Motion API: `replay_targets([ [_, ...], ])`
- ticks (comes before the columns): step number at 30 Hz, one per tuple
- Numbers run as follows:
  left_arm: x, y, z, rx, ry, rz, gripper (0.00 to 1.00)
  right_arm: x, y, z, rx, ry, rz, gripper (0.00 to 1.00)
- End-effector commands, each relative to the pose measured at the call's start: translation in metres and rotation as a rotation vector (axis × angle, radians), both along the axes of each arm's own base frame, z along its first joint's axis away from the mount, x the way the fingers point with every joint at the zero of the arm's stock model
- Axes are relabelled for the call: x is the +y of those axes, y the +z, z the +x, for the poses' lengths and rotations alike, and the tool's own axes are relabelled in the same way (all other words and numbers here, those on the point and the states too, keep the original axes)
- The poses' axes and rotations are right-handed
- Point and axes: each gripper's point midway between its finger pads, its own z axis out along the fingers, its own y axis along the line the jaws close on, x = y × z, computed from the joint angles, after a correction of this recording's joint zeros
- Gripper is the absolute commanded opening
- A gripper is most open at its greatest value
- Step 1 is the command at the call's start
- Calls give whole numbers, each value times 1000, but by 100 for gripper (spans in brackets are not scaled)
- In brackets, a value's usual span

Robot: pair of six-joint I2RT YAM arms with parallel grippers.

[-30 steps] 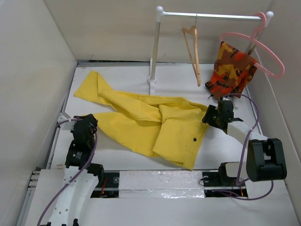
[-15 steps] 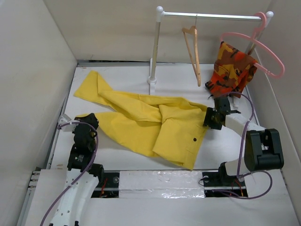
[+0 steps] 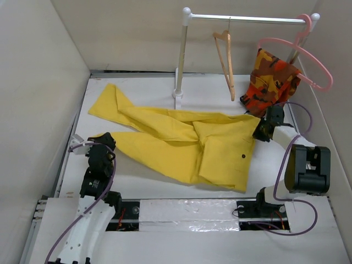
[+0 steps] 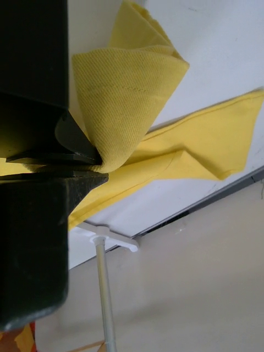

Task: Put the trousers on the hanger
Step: Flatten out the trousers at the center of the board.

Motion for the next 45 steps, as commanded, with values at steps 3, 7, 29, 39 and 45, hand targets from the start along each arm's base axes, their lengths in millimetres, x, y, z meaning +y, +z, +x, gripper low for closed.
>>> replay_targets([
  [3,21,-3,-5,17,135,-37,0,-72,72,61,-192,-188,-278,0],
  [7,33,-4,-14,10,200,-41,0,-102,79,69,-188,-286,-326,0],
  [29,50,129,-42,-174,243,55,46,3,153,25,-537,-82,-109,39],
  [39,36,107,-29,-103,149,100,43,149,95,-62,-564,499,142,0],
  [45,11,53,48,130,61,97,47,217,93,-82,-566,759,148,0],
])
